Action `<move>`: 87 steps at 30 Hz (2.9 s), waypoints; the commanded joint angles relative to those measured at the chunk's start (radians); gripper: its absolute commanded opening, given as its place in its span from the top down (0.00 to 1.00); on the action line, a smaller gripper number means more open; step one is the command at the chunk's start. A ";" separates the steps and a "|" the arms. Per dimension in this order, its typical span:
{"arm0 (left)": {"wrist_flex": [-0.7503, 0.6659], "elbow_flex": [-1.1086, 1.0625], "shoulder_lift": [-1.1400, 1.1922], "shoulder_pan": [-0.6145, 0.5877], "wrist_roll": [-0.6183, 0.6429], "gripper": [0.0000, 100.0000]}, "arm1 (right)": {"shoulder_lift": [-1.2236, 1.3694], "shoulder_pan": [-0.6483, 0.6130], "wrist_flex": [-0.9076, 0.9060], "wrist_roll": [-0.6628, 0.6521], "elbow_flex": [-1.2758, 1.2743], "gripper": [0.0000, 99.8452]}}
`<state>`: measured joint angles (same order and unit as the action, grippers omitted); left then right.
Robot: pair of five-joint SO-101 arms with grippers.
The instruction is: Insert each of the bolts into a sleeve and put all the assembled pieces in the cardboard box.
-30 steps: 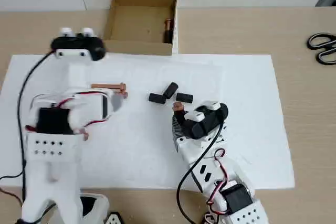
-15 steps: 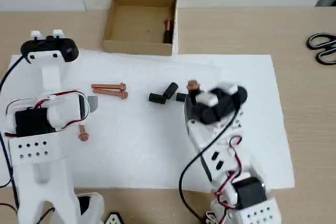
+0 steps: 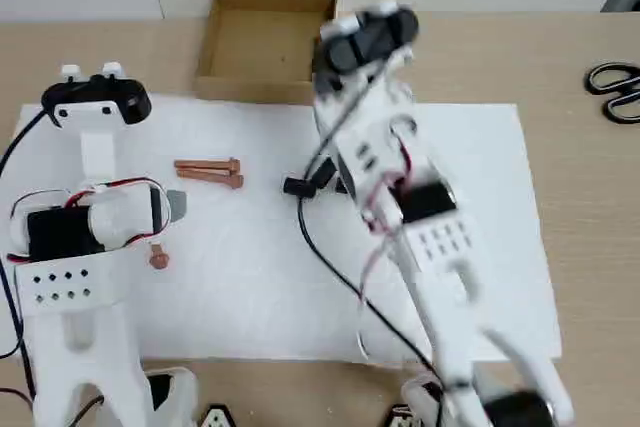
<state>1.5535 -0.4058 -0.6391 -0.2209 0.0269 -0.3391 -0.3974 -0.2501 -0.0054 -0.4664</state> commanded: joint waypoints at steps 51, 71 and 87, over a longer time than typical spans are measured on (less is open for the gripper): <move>0.008 0.044 -0.011 -0.008 0.002 0.78 | 1.007 0.038 0.305 -0.003 0.967 0.82; 0.009 0.042 -0.011 -0.003 0.005 0.78 | 0.458 0.058 -0.989 -0.005 0.967 0.82; 0.040 0.042 -0.011 -0.009 0.005 0.78 | 0.552 0.099 -1.402 -0.064 0.896 0.82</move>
<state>1.5812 -0.4043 -0.6391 -0.2209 0.0253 0.1857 -0.3237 -1.6433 -0.0130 0.4342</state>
